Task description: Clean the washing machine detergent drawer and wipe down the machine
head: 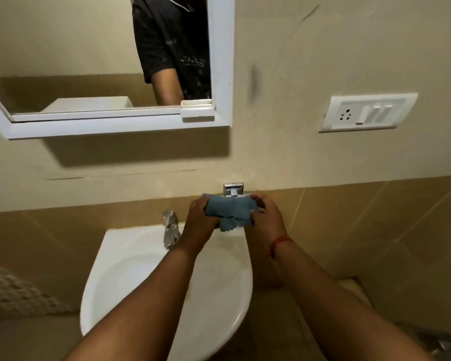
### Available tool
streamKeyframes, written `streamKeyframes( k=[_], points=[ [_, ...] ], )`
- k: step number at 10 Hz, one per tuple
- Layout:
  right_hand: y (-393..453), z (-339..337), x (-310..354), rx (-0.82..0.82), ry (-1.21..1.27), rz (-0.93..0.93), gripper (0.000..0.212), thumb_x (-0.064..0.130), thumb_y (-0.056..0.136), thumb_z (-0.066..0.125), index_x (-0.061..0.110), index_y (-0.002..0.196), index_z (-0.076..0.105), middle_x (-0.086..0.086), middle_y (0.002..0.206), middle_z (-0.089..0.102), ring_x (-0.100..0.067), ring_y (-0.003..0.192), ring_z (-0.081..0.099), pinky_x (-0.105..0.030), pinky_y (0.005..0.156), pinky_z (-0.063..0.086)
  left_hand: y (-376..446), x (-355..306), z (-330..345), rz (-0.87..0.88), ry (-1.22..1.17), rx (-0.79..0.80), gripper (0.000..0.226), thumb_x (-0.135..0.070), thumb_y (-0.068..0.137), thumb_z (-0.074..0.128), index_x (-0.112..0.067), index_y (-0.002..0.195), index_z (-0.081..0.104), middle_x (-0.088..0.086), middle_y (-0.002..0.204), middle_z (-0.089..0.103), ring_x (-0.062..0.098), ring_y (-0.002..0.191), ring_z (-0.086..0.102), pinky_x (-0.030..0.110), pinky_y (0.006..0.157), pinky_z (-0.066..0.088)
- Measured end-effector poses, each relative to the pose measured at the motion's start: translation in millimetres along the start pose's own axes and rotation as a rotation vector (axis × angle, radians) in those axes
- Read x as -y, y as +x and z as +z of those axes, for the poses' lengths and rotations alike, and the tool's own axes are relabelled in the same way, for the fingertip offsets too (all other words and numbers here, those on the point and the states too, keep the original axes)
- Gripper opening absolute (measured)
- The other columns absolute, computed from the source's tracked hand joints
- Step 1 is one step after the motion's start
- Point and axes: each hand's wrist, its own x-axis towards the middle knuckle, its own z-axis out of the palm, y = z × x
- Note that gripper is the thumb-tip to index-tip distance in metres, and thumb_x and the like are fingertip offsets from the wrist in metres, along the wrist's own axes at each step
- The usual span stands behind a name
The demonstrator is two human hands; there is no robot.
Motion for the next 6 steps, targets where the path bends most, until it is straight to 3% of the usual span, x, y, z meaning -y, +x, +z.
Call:
streamKeyframes(
  k=[1, 2, 3, 4, 5, 6],
  points=[
    [36, -6, 4, 0.062, -0.052, -0.026, 0.051, -0.011, 0.087, 0.046, 0.014, 0.131, 0.053, -0.001, 0.115, 0.059, -0.02, 0.102, 0.06, -0.031, 0.088, 0.054, 26, -12, 17, -0.024, 0.102, -0.087, 0.05, 0.003, 0.07, 0.064, -0.012, 0.117, 0.057, 0.002, 0.115, 0.054, 0.014, 0.095, 0.06, 0.034, 0.076, 0.06],
    [67, -11, -4, 0.114, -0.123, -0.041, 0.049, -0.009, 0.089, 0.047, 0.017, 0.129, 0.054, -0.003, 0.118, 0.061, -0.021, 0.105, 0.061, -0.038, 0.091, 0.056, 51, -10, 32, -0.055, 0.243, -0.134, 0.058, 0.004, 0.075, 0.058, -0.012, 0.13, 0.054, 0.002, 0.121, 0.046, 0.019, 0.108, 0.053, 0.034, 0.089, 0.053],
    [83, -13, -21, 0.16, -0.254, -0.052, 0.045, -0.006, 0.089, 0.051, 0.014, 0.129, 0.056, -0.009, 0.123, 0.062, -0.025, 0.108, 0.062, -0.043, 0.092, 0.055, 64, -2, 36, -0.137, 0.48, -0.056, 0.063, -0.003, 0.072, 0.061, -0.009, 0.134, 0.052, 0.01, 0.13, 0.045, 0.03, 0.119, 0.05, 0.029, 0.099, 0.044],
    [87, -12, -31, 0.192, -0.287, -0.032, 0.045, -0.005, 0.09, 0.051, 0.014, 0.131, 0.055, -0.009, 0.127, 0.06, -0.023, 0.111, 0.06, -0.04, 0.095, 0.054, 66, 7, 39, -0.206, 0.571, -0.039, 0.069, -0.003, 0.077, 0.063, -0.012, 0.143, 0.044, 0.013, 0.139, 0.039, 0.033, 0.127, 0.043, 0.03, 0.105, 0.037],
    [89, -13, -35, 0.153, -0.368, -0.078, 0.044, 0.001, 0.091, 0.052, 0.018, 0.132, 0.055, -0.009, 0.13, 0.056, -0.024, 0.114, 0.056, -0.038, 0.099, 0.05, 64, 11, 38, -0.197, 0.571, -0.118, 0.069, -0.01, 0.077, 0.063, -0.019, 0.143, 0.045, 0.011, 0.138, 0.04, 0.034, 0.126, 0.04, 0.039, 0.104, 0.04],
    [79, -10, -26, 0.015, -0.602, -0.278, 0.041, 0.014, 0.092, 0.053, 0.017, 0.133, 0.054, -0.008, 0.133, 0.05, -0.027, 0.123, 0.044, -0.036, 0.107, 0.038, 52, 18, 31, -0.035, 0.845, -0.219, 0.053, -0.029, 0.084, 0.058, -0.021, 0.136, 0.048, 0.009, 0.135, 0.046, 0.034, 0.12, 0.043, 0.044, 0.101, 0.038]
  ],
)
